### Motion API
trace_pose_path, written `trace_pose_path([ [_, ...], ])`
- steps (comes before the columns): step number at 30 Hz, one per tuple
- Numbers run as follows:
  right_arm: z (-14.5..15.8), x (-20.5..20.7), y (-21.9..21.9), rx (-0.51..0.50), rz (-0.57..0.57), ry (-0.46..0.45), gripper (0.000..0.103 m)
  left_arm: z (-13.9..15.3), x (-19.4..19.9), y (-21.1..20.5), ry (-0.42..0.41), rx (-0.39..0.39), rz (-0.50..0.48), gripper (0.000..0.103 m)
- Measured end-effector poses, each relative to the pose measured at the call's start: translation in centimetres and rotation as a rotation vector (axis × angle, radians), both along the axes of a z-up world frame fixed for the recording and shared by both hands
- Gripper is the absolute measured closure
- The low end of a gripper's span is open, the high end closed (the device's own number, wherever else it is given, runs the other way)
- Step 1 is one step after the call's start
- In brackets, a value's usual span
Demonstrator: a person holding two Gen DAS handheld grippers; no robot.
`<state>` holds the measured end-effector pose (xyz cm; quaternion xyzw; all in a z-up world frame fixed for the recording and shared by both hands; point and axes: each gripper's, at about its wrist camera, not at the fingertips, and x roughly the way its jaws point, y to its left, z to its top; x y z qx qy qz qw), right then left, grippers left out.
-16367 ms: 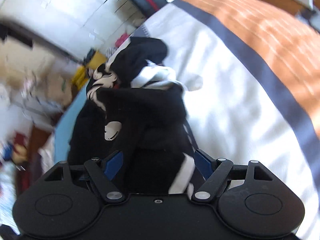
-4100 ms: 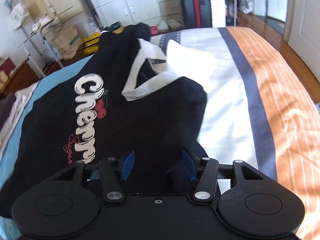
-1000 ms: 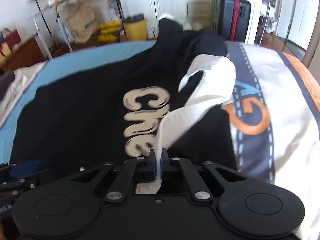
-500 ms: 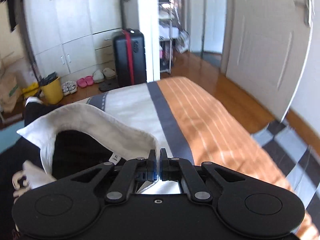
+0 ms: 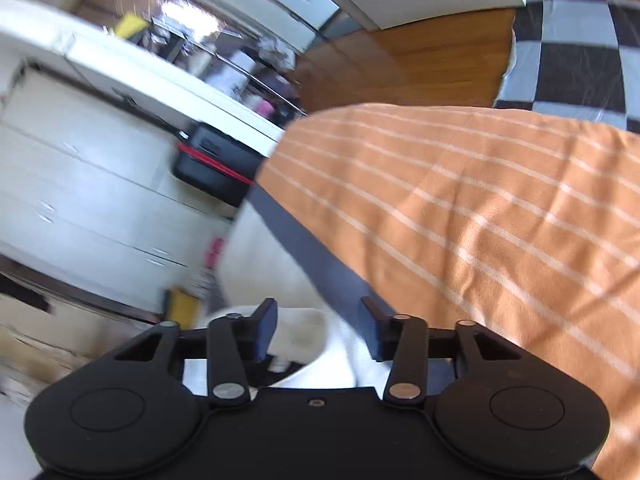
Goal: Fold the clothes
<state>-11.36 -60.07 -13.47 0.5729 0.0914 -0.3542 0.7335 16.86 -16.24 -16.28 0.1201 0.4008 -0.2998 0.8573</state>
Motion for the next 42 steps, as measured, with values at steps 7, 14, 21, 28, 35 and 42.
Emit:
trace_pose_path([
  [7,3.8,2.4,4.8,-0.166,0.635,0.192,0.041,2.4,-3.1,0.2,-0.102,-0.007,-0.096,0.052],
  [14,1.1,2.1,7.6,-0.284,0.975,0.221,0.041,2.2,-5.0,-0.7,0.001,-0.061,-0.167,0.049],
  [21,-3.3,6.2,10.3,-0.492,1.093,0.507,0.032,0.8,-4.0,0.7,0.172,-0.12,-0.083,0.049],
  [28,-1.4,1.8,12.5,-0.491,1.159,0.357,0.099,0.7,-2.6,2.9,0.218,-0.101,0.017,0.049],
  [35,-1.0,-2.9,12.3,-0.391,1.071,0.281,0.099,1.3,-2.3,3.8,0.242,-0.096,0.04,0.044],
  [42,-2.5,-5.6,12.1,-0.245,1.018,0.26,0.098,1.0,-1.4,4.3,0.269,-0.057,0.061,0.044],
])
